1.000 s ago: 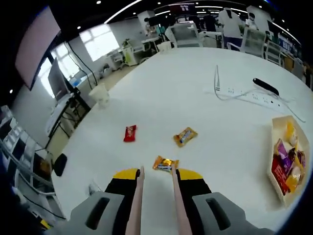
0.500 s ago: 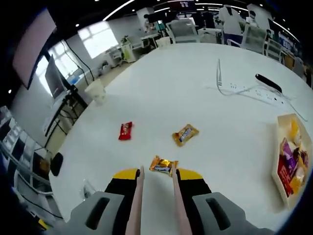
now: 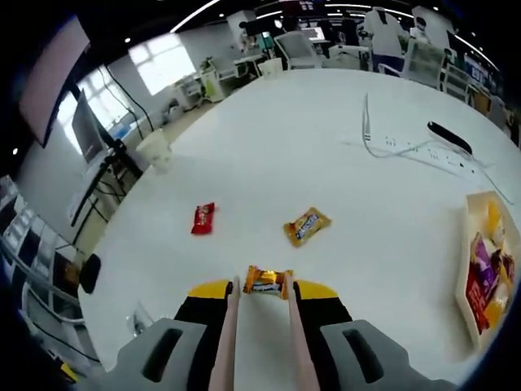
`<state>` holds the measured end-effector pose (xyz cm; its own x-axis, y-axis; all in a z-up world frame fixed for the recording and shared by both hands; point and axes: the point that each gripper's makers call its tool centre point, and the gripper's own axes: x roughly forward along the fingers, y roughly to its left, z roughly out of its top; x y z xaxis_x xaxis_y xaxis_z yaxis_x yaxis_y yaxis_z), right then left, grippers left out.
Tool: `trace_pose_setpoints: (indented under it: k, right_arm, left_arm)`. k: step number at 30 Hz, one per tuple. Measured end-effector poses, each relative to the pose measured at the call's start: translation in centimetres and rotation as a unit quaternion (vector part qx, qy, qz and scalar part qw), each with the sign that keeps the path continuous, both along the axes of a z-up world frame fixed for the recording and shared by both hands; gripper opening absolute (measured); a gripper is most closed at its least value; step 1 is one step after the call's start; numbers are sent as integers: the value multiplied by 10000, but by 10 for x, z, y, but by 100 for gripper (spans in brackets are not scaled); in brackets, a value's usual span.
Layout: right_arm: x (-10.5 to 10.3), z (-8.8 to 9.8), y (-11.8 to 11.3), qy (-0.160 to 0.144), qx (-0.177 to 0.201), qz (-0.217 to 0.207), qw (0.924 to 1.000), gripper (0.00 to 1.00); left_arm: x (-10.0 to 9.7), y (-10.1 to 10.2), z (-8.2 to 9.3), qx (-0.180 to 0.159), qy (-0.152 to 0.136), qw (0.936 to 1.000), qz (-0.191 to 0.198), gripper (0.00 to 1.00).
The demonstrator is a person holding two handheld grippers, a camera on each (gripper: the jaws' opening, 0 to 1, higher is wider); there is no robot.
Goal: Place the target food into the container with the food tongs after gripping and lifting it, then release it inside without dropping or visibly crushing the food.
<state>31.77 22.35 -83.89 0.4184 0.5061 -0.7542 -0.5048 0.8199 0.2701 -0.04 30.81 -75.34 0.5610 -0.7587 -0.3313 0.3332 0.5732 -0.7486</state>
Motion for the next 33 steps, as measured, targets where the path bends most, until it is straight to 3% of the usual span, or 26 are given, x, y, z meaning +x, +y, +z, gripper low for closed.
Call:
trace_pose_setpoints:
  k: [12, 16, 21, 23, 28, 33]
  right_arm:
    - [3, 1, 2, -74, -73, 39, 9999, 29]
    - [4, 3, -2, -582, -801, 833, 9916, 29]
    - [3, 5, 2, -836, -969, 1040, 9863, 28]
    - [3, 3, 2, -824, -982, 1053, 9861, 28]
    - [9, 1, -5, -776, -915, 637, 9907, 27]
    - [6, -1, -3, -765, -965, 747, 9896, 27]
  left_arm:
    - [3, 1, -1, -5, 3, 10000, 1, 36]
    - [5, 0, -1, -23, 6, 10000, -18, 36]
    - [5, -3, -1, -41, 7, 10000, -55, 36]
    - [5, -2, -2, -49, 12, 10000, -61, 36]
    - [4, 0, -2, -38, 18, 10000, -50, 36]
    - [2, 3, -4, -36, 45, 10000, 15, 36]
